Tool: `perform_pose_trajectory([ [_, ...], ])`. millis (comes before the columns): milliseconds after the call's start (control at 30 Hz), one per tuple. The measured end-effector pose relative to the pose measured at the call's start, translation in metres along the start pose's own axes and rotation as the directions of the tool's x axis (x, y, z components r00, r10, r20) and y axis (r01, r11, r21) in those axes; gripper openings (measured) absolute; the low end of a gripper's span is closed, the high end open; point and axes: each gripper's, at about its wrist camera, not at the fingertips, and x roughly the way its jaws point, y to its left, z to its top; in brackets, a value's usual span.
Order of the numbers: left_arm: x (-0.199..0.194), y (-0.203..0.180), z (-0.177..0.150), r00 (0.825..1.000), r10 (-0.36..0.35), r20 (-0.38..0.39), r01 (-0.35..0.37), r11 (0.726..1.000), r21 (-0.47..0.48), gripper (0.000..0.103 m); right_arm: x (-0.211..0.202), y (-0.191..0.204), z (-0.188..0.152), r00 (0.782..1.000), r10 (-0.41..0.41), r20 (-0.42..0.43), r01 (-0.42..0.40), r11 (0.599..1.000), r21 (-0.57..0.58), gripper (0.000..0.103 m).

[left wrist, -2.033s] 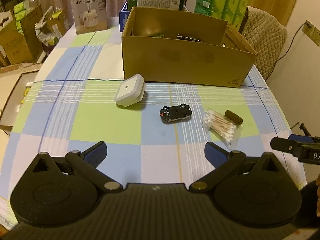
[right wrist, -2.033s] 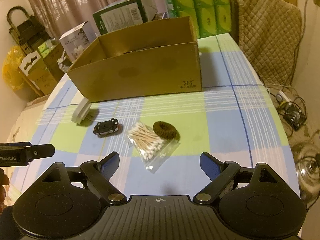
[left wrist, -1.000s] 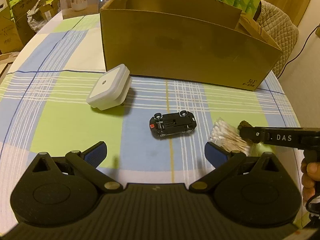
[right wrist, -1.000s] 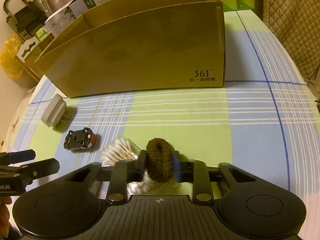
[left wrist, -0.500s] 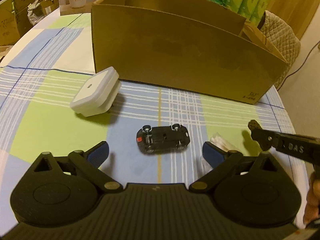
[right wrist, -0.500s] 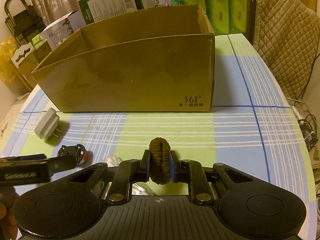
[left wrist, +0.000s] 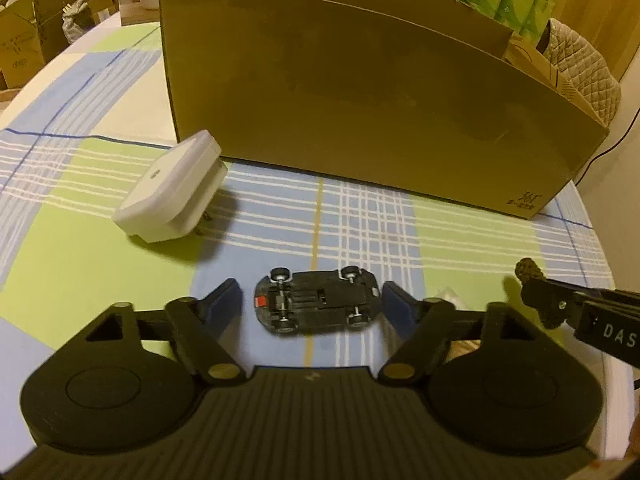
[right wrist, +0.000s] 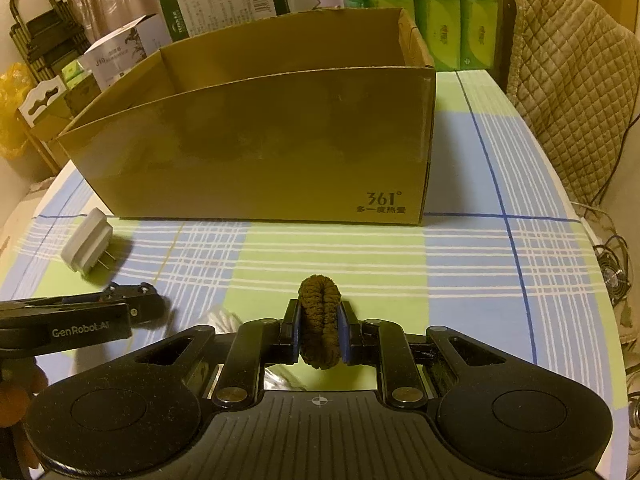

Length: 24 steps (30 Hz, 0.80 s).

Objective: Organize objects
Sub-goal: 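Grasp the black toy car with the left tool and lift it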

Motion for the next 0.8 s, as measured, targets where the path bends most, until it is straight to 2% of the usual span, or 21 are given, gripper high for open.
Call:
perform_pose_trajectory([
  [67,-0.001,0.001,0.0,1.0,0.009,0.0,-0.009,1.0,0.011,0.062,-0.001,0.0,0.0,1.0,-0.001,0.004,0.001,1.0,0.0,0.015],
  [300,-0.014,0.012,-0.01,1.0,-0.007,-0.008,0.007,0.999,0.041,0.062,-0.004,0.004,0.0,1.0,0.002,0.017,-0.001,1.0,-0.013,0.015],
  [600,-0.054,0.03,-0.026,1.0,-0.003,0.011,0.003,0.997,0.071,0.062,-0.019,0.022,-0.009,0.999,0.024,0.036,-0.022,0.999,-0.037,0.015],
  [800,-0.083,0.036,-0.028,1.0,-0.013,0.024,0.012,0.997,0.078,0.062,-0.042,0.038,-0.023,0.998,0.041,0.038,-0.041,0.999,-0.008,0.015],
])
